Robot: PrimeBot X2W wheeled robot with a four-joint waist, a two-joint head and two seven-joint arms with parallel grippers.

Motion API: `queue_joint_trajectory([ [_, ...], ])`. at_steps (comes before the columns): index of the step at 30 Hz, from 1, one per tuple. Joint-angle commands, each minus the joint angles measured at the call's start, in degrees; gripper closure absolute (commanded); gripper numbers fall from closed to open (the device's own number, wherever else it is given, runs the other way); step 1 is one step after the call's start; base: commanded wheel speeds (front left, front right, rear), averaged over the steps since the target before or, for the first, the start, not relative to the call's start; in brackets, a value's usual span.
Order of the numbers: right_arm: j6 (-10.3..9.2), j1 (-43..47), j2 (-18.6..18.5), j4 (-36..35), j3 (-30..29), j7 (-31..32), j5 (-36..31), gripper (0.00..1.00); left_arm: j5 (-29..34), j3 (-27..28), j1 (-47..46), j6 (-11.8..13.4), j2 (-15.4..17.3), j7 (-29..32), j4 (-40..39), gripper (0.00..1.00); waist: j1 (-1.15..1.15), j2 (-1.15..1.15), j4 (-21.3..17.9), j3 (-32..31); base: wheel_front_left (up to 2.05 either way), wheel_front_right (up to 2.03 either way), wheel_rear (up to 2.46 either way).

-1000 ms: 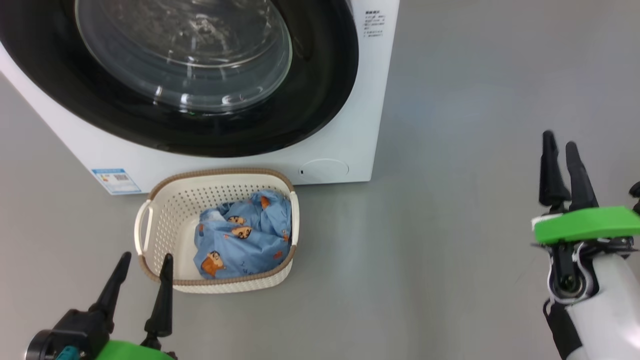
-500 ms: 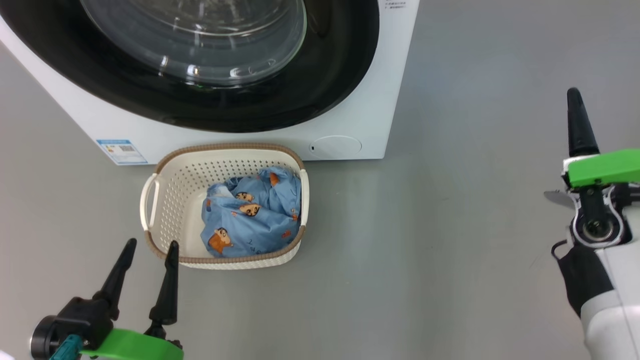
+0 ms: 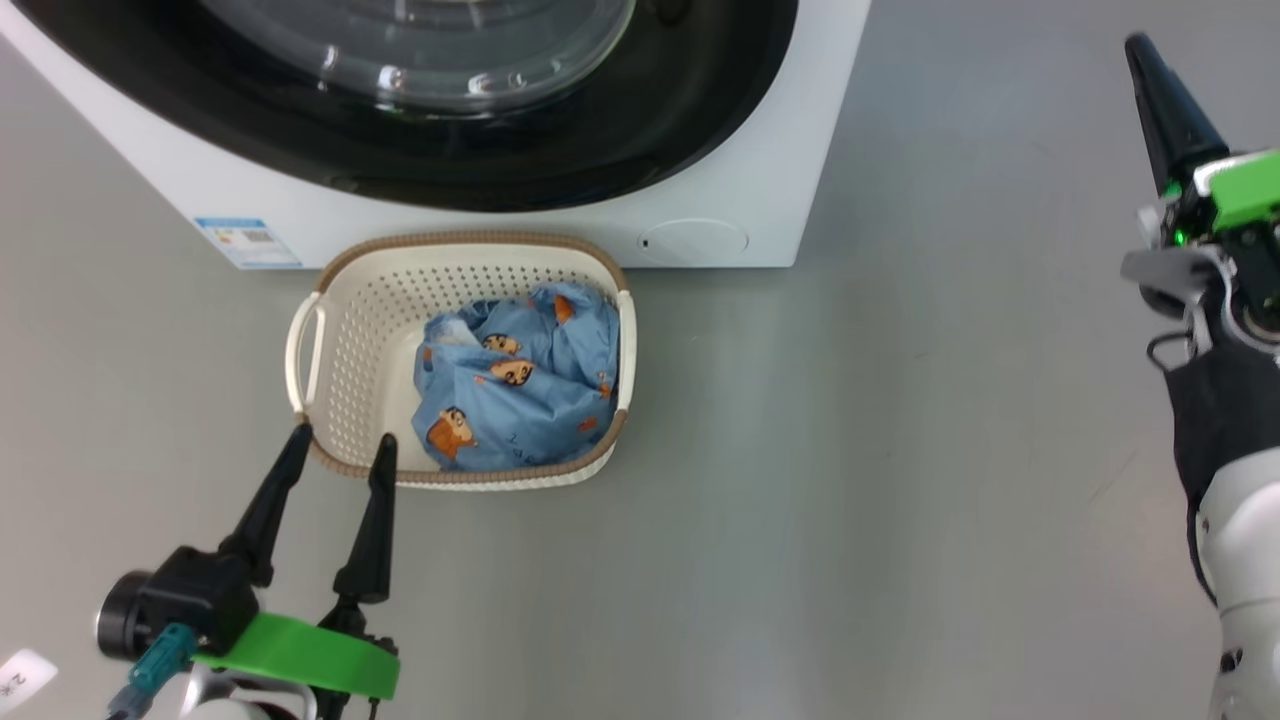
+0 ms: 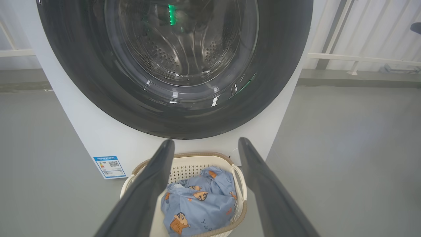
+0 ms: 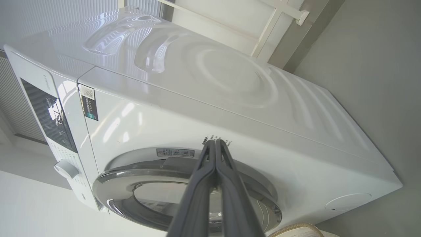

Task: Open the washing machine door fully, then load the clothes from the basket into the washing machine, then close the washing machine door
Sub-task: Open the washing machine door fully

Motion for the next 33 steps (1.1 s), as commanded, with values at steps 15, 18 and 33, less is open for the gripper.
queue_joint_trajectory([
  [15,-0.05,-15.36,-1.09,5.15,2.13,9.04,-0.27,1.00,-1.94,-2.30,-4.64,1.22,0.73,-0.37,-3.47,0.00,-0.01,0.00,5.15,7.12,0.00,0.00,0.00],
  [18,-0.05,-18.63,-1.36,6.54,2.75,9.81,-1.74,1.00,-2.55,-3.34,-5.20,1.55,0.73,-0.37,-3.60,0.00,-0.01,0.00,6.08,8.56,0.00,0.00,0.00],
  [33,-0.05,-29.60,0.32,13.38,4.92,12.60,-8.18,1.00,-5.60,-7.57,-8.74,3.07,0.73,-0.37,-3.72,0.00,-0.01,0.00,9.06,13.77,0.00,0.00,0.00],
])
